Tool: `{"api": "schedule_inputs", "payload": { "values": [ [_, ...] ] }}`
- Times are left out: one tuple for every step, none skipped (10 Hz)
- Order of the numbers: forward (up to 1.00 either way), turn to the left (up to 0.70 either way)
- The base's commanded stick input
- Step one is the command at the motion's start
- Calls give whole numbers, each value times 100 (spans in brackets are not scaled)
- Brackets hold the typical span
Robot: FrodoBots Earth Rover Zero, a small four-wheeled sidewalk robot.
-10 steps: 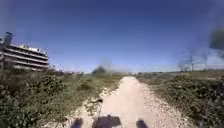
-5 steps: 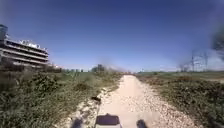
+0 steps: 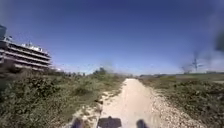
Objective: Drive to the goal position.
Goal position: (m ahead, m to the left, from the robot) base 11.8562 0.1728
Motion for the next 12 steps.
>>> {"api": "schedule_inputs", "payload": {
  "values": [
    [50, 0],
    [50, 0],
    [50, 0],
    [50, 0],
    [50, 0],
    [50, 0],
    [50, 0],
    [50, 0],
    [50, 0],
    [50, 0],
    [50, -29],
    [50, -48]
  ]
}}
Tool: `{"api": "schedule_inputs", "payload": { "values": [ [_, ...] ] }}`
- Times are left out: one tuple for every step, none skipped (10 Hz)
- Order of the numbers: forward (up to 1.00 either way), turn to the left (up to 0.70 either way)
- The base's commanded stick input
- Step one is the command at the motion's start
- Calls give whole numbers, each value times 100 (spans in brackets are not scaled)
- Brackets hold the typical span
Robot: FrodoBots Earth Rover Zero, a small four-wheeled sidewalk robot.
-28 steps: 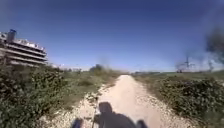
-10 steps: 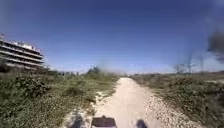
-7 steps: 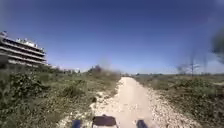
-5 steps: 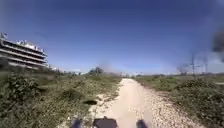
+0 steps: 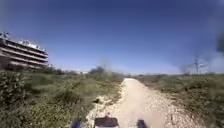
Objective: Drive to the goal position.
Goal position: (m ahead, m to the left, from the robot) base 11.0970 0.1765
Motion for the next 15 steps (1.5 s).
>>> {"api": "schedule_inputs", "payload": {
  "values": [
    [50, -22],
    [50, 0],
    [50, 0],
    [50, 0],
    [50, 0],
    [50, 0],
    [50, 0],
    [50, -8],
    [50, -34],
    [50, -50],
    [50, -46],
    [50, -29],
    [50, -12],
    [50, 0],
    [50, 0]
  ]
}}
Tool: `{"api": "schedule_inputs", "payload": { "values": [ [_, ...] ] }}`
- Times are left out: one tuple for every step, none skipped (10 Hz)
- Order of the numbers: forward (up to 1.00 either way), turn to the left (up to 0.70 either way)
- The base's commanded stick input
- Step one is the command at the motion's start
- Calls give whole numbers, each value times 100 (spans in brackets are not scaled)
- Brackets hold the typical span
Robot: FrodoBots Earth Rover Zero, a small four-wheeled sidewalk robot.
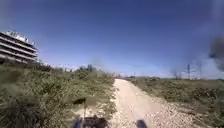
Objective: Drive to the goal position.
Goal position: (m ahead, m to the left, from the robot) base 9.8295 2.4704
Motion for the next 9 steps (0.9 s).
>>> {"api": "schedule_inputs", "payload": {
  "values": [
    [50, -14],
    [50, -34],
    [50, -50],
    [50, -50],
    [50, -50],
    [50, -46],
    [50, -13],
    [50, 0],
    [50, 0]
  ]
}}
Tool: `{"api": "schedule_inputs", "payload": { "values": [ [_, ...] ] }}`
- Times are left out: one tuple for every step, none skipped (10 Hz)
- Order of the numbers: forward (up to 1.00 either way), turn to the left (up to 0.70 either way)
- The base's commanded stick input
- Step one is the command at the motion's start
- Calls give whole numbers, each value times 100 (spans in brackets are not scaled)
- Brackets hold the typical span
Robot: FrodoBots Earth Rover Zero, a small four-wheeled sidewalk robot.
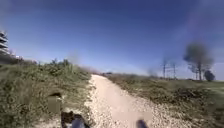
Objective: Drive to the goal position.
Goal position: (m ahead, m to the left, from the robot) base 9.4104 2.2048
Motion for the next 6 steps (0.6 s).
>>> {"api": "schedule_inputs", "payload": {
  "values": [
    [50, 0],
    [50, 0],
    [50, 0],
    [50, 0],
    [50, 0],
    [50, 0]
  ]
}}
